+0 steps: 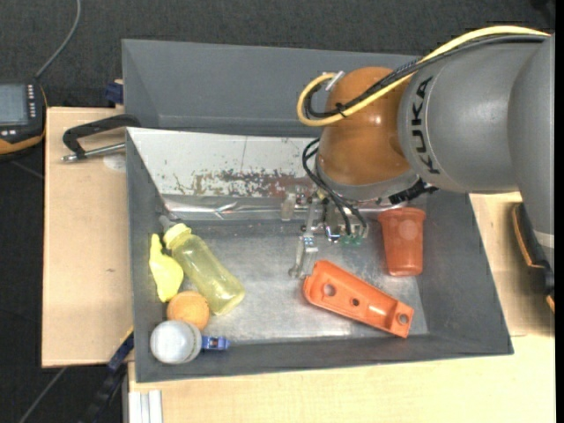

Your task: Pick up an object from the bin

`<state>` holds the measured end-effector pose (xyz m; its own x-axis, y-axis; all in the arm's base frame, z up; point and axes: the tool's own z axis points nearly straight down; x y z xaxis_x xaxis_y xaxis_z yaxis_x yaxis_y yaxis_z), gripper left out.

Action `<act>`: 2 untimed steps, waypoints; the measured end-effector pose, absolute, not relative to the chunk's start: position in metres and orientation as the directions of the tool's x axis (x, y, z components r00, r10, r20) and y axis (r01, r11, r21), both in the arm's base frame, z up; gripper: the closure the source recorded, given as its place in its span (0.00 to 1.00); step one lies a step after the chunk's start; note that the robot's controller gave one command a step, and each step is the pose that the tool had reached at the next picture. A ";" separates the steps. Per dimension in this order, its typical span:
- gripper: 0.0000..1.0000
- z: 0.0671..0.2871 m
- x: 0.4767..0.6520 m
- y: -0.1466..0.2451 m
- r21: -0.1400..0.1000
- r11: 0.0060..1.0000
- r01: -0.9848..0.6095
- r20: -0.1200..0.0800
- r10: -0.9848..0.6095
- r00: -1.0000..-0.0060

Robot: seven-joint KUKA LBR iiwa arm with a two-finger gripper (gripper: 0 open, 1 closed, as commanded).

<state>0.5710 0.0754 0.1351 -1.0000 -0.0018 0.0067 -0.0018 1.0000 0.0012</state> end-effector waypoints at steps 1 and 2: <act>0.00 0.140 0.573 0.075 0.002 1.000 -0.001 -0.001 -0.001 -1.000; 1.00 0.096 0.532 0.011 0.003 0.992 -0.125 0.007 -0.125 -0.992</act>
Offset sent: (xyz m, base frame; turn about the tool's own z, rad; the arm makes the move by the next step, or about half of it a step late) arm -0.0400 -0.0644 -0.0394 -0.1246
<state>0.5315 0.0113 0.0961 -0.9921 -0.1249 0.0066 -0.1249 0.9922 0.0028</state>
